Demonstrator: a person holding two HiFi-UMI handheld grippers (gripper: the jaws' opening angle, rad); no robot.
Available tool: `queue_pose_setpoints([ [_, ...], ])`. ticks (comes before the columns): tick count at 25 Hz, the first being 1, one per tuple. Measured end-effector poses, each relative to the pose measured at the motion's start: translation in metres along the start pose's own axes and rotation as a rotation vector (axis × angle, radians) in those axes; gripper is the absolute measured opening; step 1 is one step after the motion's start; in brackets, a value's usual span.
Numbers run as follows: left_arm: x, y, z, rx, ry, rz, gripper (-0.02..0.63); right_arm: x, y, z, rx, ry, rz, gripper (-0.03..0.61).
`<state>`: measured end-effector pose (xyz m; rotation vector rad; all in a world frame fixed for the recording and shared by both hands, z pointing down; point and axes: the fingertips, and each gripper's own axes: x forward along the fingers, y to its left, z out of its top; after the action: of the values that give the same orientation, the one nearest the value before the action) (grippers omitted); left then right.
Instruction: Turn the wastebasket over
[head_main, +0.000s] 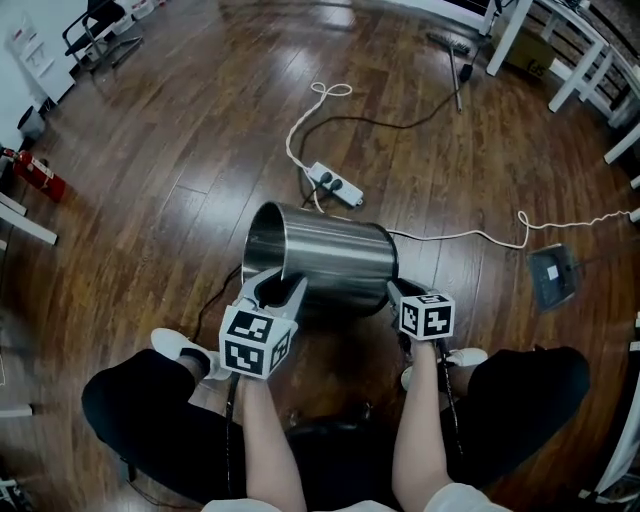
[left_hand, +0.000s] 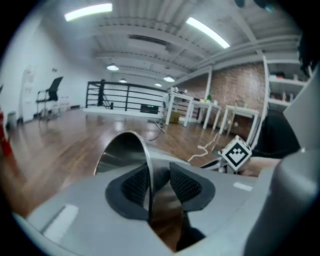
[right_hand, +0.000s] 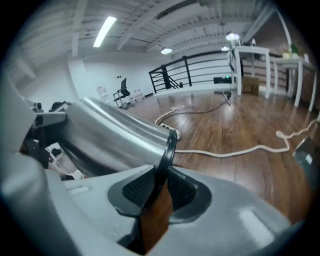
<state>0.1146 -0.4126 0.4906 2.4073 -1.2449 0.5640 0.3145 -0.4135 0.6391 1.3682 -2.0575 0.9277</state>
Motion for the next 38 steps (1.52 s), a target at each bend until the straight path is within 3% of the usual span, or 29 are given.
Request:
queue_pose_setpoints([
  [2,0.007,-0.028,-0.001,0.268,0.107,-0.048,0.133,0.027,0.025,-0.033,0.056,0.032,0.112,0.036],
  [3,0.016,-0.048,-0.015,0.399,0.185,-0.094,0.114,0.042,0.042,-0.047,0.087,0.027,0.171,-0.009],
  [4,0.028,-0.069,-0.037,0.516,0.277,-0.144,0.099,0.053,0.052,-0.06,0.138,0.02,0.207,-0.009],
  [5,0.04,-0.089,-0.063,0.621,0.371,-0.189,0.089,0.059,0.052,-0.073,0.204,0.02,0.204,-0.009],
  [7,0.055,-0.111,-0.103,0.81,0.506,-0.232,0.061,0.055,0.02,-0.091,0.334,0.018,0.105,-0.009],
  [9,0.06,-0.106,-0.11,0.878,0.526,-0.227,0.077,0.039,-0.025,-0.088,0.425,-0.035,-0.014,-0.009],
  [11,0.06,-0.098,-0.105,0.841,0.517,-0.229,0.069,0.022,-0.053,-0.065,0.488,-0.14,-0.069,-0.009],
  [13,0.061,-0.097,-0.104,0.842,0.509,-0.217,0.075,0.012,-0.051,-0.033,0.49,-0.239,-0.046,-0.009],
  [17,0.062,-0.104,-0.102,0.881,0.448,-0.21,0.099,-0.002,-0.004,0.016,0.281,-0.309,0.051,0.053],
  [19,0.061,-0.108,-0.093,0.839,0.376,-0.232,0.195,-0.012,0.016,0.032,0.171,-0.334,0.047,0.085],
  [20,0.058,-0.111,-0.084,0.787,0.319,-0.252,0.269,-0.02,0.023,0.04,0.124,-0.363,0.032,0.089],
  [21,0.053,-0.113,-0.07,0.717,0.244,-0.268,0.303,-0.031,0.029,0.047,0.083,-0.402,0.013,0.089],
  [23,0.033,-0.112,-0.028,0.548,0.043,-0.266,0.336,-0.057,0.043,0.056,0.023,-0.484,-0.014,0.089],
  [25,0.002,-0.098,0.019,0.395,-0.176,-0.211,0.362,-0.084,0.058,0.059,-0.007,-0.559,-0.028,0.089],
  [28,-0.046,-0.074,0.047,0.309,-0.362,-0.128,0.385,-0.125,0.08,0.052,0.005,-0.672,-0.069,0.091],
  [31,-0.09,-0.052,0.028,0.22,-0.411,-0.053,0.391,-0.157,0.113,0.035,-0.006,-0.737,-0.114,0.16],
  [34,-0.132,-0.039,-0.002,0.149,-0.409,-0.064,0.419,-0.178,0.162,0.012,-0.047,-0.746,-0.174,0.273],
  [38,-0.202,-0.034,-0.019,0.12,-0.436,-0.098,0.419,-0.224,0.236,-0.008,-0.103,-0.792,-0.218,0.285],
])
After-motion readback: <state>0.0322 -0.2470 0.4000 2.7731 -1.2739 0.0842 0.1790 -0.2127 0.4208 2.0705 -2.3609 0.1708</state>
